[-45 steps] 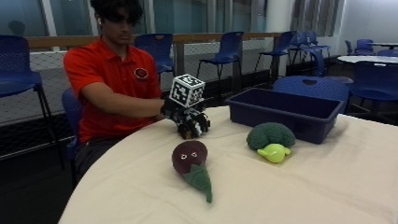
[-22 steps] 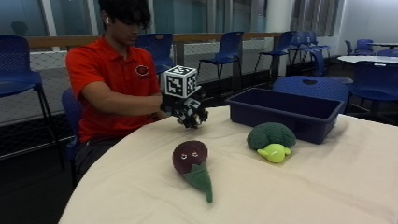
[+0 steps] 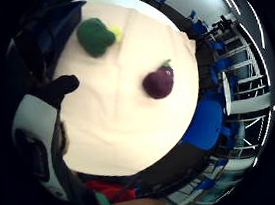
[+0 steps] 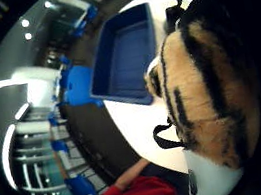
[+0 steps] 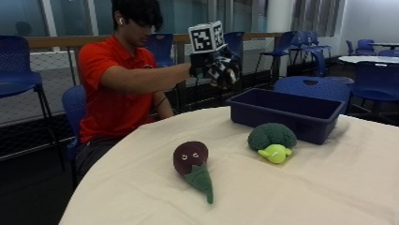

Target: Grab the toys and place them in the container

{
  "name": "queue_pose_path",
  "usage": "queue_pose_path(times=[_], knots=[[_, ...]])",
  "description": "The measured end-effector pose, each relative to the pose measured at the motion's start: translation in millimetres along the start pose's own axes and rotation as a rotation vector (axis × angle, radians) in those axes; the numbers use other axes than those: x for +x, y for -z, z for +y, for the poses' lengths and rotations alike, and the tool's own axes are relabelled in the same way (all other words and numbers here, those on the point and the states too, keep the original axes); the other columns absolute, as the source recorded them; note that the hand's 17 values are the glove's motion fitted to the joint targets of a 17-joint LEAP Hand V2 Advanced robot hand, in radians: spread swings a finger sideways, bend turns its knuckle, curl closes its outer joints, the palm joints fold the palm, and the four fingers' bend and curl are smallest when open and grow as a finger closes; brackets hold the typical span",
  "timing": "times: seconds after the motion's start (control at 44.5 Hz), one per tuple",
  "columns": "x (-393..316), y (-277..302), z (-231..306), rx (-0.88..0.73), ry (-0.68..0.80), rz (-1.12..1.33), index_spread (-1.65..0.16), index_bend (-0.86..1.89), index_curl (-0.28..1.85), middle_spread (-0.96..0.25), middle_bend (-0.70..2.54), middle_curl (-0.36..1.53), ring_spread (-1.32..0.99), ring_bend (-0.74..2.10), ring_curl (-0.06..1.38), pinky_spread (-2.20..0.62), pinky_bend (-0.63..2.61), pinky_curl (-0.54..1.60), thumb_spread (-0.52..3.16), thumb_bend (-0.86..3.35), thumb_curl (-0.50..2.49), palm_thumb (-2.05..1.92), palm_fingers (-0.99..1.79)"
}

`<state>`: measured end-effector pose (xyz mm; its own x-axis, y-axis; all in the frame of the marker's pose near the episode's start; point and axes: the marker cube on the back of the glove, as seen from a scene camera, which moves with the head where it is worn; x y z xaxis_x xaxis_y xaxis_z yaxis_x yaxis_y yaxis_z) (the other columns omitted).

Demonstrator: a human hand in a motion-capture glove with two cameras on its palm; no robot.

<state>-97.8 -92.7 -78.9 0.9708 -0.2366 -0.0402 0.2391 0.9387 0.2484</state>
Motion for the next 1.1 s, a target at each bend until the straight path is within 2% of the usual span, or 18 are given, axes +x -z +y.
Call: queue_pose_path(times=[0.157, 0.292, 0.629, 0.696, 0.719, 0.741, 0.786, 0.809, 0.831, 0.853, 0.898, 0.966, 1.101], knots=[[-36, 7, -50, -0.001, 0.022, -0.006, -0.41, 0.14, 0.30, -0.41, 0.28, 0.38, -0.47, 0.78, 0.33, -0.44, 1.12, 0.38, 1.01, 0.08, 0.62, 0.59, 0.84], [-57, 6, -94, -0.025, -0.037, -0.046, -0.41, 0.15, 0.29, -0.42, 0.27, 0.40, -0.48, 0.77, 0.34, -0.44, 1.12, 0.38, 1.00, 0.06, 0.64, 0.60, 0.83], [-131, -16, -144, -0.029, 0.068, -0.014, -0.41, 0.14, 0.29, -0.44, 0.22, 0.45, -0.48, 0.75, 0.36, -0.44, 1.12, 0.38, 1.00, 0.02, 0.69, 0.61, 0.83], [-133, -28, -147, -0.036, 0.165, 0.086, -0.42, 0.13, 0.28, -0.43, 0.20, 0.45, -0.46, 0.73, 0.36, -0.44, 1.14, 0.39, 1.06, 0.00, 0.67, 0.58, 0.77], [-133, -33, -147, -0.040, 0.204, 0.123, -0.42, 0.13, 0.28, -0.42, 0.19, 0.45, -0.45, 0.72, 0.36, -0.44, 1.14, 0.39, 1.08, 0.00, 0.67, 0.57, 0.74], [-133, -36, -147, -0.047, 0.218, 0.139, -0.42, 0.17, 0.29, -0.41, 0.16, 0.44, -0.42, 0.66, 0.34, -0.40, 1.10, 0.37, 1.11, -0.03, 0.65, 0.52, 0.58], [-138, -42, -149, -0.069, 0.160, 0.108, -0.42, 0.26, 0.34, -0.35, 0.10, 0.43, -0.32, 0.54, 0.34, -0.29, 1.08, 0.41, 1.15, -0.05, 0.62, 0.45, 0.24], [-140, -44, -149, -0.084, 0.124, 0.087, -0.42, 0.28, 0.36, -0.34, 0.12, 0.44, -0.30, 0.53, 0.35, -0.27, 1.08, 0.41, 1.16, -0.05, 0.61, 0.44, 0.22], [-140, -47, -148, -0.098, 0.107, 0.074, -0.42, 0.29, 0.36, -0.29, 0.07, 0.41, -0.25, 0.42, 0.31, -0.22, 1.13, 0.42, 1.17, -0.06, 0.59, 0.40, 0.06], [-138, -51, -147, -0.110, 0.108, 0.065, -0.40, 0.22, 0.35, -0.23, 0.02, 0.39, -0.19, 0.27, 0.28, -0.18, 1.23, 0.45, 1.16, -0.09, 0.56, 0.33, -0.23], [-133, -56, -143, -0.119, 0.116, 0.025, -0.37, 0.16, 0.33, -0.16, 0.02, 0.35, -0.13, 0.18, 0.25, -0.12, 1.28, 0.43, 1.16, -0.10, 0.53, 0.24, -0.33], [-117, -59, -142, -0.096, 0.061, -0.037, -0.35, 0.14, 0.31, -0.10, 0.03, 0.31, -0.06, 0.12, 0.20, -0.05, 1.31, 0.41, 1.16, -0.08, 0.49, 0.16, -0.32], [-66, -55, -130, -0.071, 0.028, -0.039, -0.35, 0.19, 0.31, -0.05, 0.08, 0.26, 0.02, 0.10, 0.15, 0.04, 1.29, 0.40, 1.14, -0.07, 0.42, 0.01, -0.28]])
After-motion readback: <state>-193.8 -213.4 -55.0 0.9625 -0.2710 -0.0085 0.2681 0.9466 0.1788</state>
